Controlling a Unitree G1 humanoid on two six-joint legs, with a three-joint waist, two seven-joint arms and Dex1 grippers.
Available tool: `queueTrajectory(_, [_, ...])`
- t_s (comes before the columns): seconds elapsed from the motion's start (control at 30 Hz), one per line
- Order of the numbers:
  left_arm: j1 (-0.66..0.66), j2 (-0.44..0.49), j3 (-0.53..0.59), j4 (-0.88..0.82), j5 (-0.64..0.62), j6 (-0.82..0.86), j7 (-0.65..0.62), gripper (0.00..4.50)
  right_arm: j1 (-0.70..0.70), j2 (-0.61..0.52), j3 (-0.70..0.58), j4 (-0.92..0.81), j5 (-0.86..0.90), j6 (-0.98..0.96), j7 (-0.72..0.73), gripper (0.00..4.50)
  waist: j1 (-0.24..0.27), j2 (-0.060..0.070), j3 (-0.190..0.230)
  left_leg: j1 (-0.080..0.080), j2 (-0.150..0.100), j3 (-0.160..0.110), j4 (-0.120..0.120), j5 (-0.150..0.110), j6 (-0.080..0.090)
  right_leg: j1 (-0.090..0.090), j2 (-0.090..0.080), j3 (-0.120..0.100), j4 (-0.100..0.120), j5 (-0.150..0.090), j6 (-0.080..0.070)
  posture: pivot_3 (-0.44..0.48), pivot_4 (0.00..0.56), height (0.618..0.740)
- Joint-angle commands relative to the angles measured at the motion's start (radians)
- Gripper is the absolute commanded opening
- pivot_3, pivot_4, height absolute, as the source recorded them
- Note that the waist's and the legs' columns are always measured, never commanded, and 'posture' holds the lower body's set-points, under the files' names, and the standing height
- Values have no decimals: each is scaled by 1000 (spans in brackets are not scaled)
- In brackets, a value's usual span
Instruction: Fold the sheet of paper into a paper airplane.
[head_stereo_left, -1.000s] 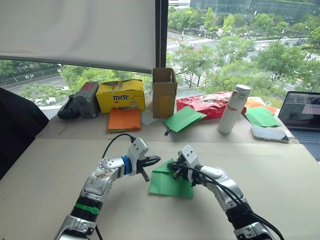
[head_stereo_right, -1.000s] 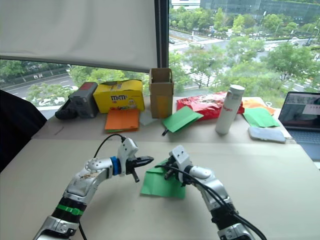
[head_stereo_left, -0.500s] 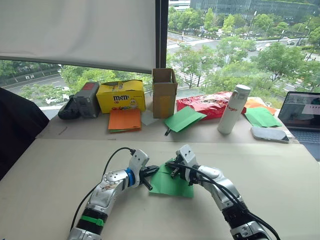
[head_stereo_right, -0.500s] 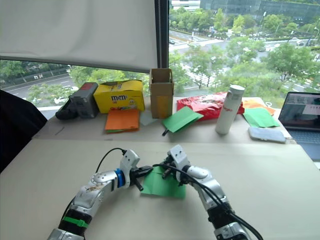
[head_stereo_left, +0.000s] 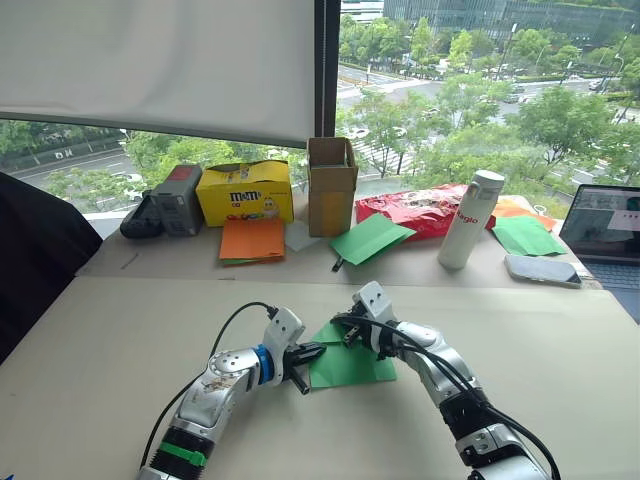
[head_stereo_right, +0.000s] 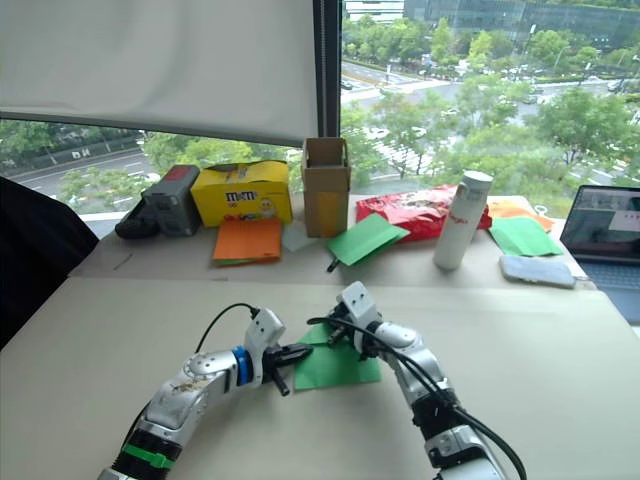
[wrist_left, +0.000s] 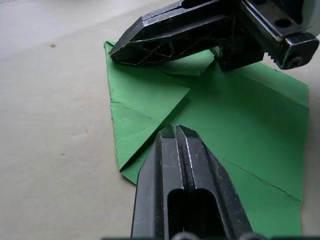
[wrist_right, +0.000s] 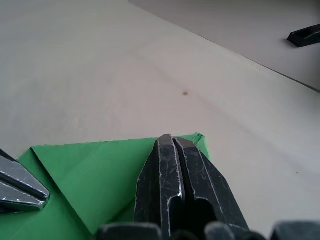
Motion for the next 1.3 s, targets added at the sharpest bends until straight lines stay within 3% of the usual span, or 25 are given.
queueTrajectory(0.03, [23, 1, -26, 23, 8, 23, 4, 46, -23, 5, -24, 12, 0, -16, -19, 0, 0, 0, 0, 0, 0, 0, 0, 0, 0, 0, 0, 0, 0, 0, 0, 0, 150, 740])
queueTrajectory(0.57, [25, -5, -23, 19, 4, 18, 14, 46, -92, 20, -41, 11, 23, -122, 34, 0, -1, 0, 0, 0, 0, -1, 0, 0, 0, 1, -2, 0, -1, 0, 0, 0, 150, 740])
queueTrajectory(0.87, [23, -3, -20, 15, 5, 11, 13, 46, -113, 21, 20, 144, -38, -118, 80, 0, -1, 1, 0, 0, 0, -1, 0, 0, 0, 1, -3, 0, -1, 0, 0, 0, 150, 740])
queueTrajectory(1.17, [-5, 26, 70, -81, -98, -6, -50, 46, -98, 9, 21, 173, -60, -88, 83, 0, -3, 1, 0, 0, 0, -1, -1, 0, 0, 0, -4, 0, -1, 0, 0, 0, 150, 740])
queueTrajectory(1.3, [-54, 5, 132, -57, -131, -42, -21, 46, -90, 11, 18, 179, -66, -77, 72, 0, -4, 1, 0, 0, 0, -1, -1, 0, 0, 0, -5, -1, -1, 0, 0, 0, 150, 740])
